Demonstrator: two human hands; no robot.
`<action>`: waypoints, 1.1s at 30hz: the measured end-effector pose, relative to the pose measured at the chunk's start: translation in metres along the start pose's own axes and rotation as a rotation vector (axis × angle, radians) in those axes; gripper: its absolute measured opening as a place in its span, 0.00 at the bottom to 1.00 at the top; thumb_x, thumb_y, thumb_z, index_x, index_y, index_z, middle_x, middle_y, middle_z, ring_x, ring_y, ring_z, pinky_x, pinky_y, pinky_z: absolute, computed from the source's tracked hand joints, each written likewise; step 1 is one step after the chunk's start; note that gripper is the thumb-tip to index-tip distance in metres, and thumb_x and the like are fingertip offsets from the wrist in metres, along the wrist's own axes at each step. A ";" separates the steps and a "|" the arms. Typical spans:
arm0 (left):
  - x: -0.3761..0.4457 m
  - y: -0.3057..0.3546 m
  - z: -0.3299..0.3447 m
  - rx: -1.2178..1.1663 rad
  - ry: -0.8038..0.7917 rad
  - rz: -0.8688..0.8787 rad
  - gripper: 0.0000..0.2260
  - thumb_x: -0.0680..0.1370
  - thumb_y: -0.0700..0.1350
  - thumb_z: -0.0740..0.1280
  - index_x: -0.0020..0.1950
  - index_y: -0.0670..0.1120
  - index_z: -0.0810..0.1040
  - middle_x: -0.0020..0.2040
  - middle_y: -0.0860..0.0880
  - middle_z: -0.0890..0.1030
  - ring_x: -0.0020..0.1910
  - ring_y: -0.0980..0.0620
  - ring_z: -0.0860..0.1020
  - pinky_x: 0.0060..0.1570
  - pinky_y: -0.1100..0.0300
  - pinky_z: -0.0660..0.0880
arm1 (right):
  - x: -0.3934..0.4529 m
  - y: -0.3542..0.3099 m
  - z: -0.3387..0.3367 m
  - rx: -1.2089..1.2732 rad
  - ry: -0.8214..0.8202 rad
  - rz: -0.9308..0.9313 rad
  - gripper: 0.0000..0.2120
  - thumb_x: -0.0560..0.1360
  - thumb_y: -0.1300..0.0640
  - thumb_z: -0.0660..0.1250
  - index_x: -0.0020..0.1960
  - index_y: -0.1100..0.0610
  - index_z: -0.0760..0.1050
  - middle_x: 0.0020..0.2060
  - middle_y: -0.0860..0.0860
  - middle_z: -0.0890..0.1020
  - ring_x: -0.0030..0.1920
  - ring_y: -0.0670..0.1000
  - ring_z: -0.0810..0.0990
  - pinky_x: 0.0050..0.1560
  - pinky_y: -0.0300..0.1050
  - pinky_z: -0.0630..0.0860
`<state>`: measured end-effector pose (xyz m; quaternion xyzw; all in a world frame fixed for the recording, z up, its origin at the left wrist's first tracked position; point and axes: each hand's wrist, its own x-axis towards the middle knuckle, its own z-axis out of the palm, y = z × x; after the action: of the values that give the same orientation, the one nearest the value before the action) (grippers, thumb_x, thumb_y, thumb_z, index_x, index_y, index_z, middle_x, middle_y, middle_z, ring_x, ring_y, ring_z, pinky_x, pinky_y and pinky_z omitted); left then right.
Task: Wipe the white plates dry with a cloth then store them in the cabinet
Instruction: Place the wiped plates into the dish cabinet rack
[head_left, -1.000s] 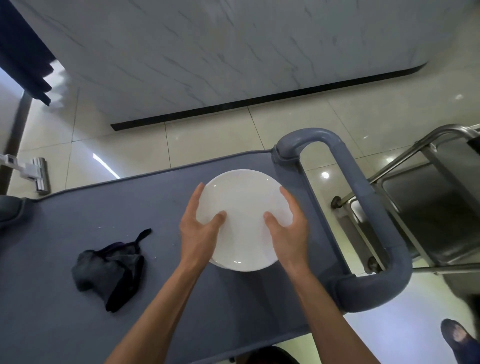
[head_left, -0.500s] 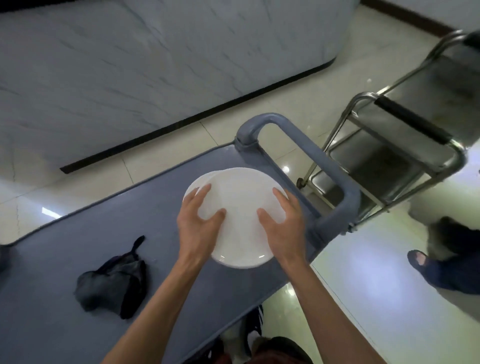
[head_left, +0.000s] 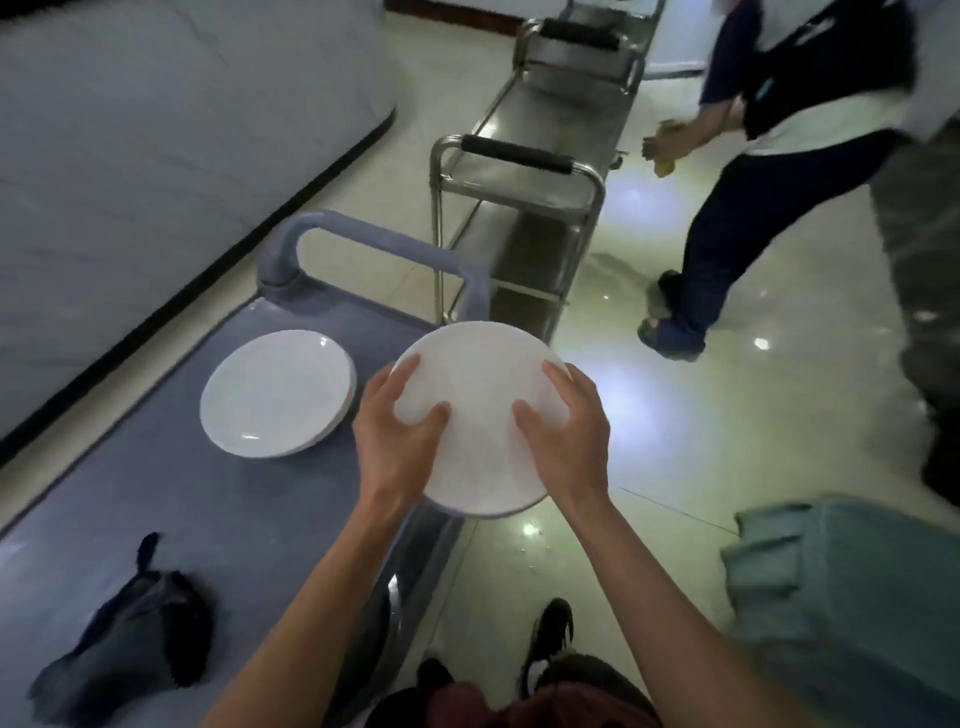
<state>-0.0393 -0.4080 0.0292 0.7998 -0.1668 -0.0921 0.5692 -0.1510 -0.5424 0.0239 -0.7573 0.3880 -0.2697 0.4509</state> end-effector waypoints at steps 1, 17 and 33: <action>-0.006 0.007 0.013 -0.002 -0.045 0.016 0.25 0.75 0.41 0.74 0.71 0.53 0.75 0.67 0.55 0.74 0.61 0.59 0.72 0.44 0.84 0.66 | -0.004 0.006 -0.017 0.003 0.045 0.014 0.26 0.75 0.55 0.73 0.72 0.52 0.72 0.71 0.46 0.71 0.66 0.44 0.69 0.56 0.21 0.61; -0.198 0.123 0.294 -0.006 -0.635 0.235 0.26 0.74 0.43 0.74 0.71 0.55 0.75 0.69 0.57 0.73 0.63 0.56 0.71 0.58 0.59 0.71 | -0.099 0.160 -0.331 0.007 0.664 0.271 0.25 0.75 0.57 0.73 0.71 0.51 0.74 0.68 0.45 0.71 0.64 0.42 0.69 0.62 0.32 0.65; -0.482 0.218 0.495 -0.032 -1.221 0.515 0.24 0.74 0.43 0.76 0.70 0.52 0.77 0.70 0.52 0.76 0.67 0.50 0.74 0.69 0.53 0.70 | -0.293 0.273 -0.575 0.002 1.295 0.500 0.23 0.74 0.56 0.74 0.69 0.51 0.75 0.64 0.41 0.70 0.61 0.39 0.69 0.60 0.31 0.66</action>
<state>-0.6889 -0.7288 0.0477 0.5299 -0.6441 -0.3923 0.3879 -0.8435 -0.6507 0.0211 -0.3312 0.7415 -0.5558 0.1778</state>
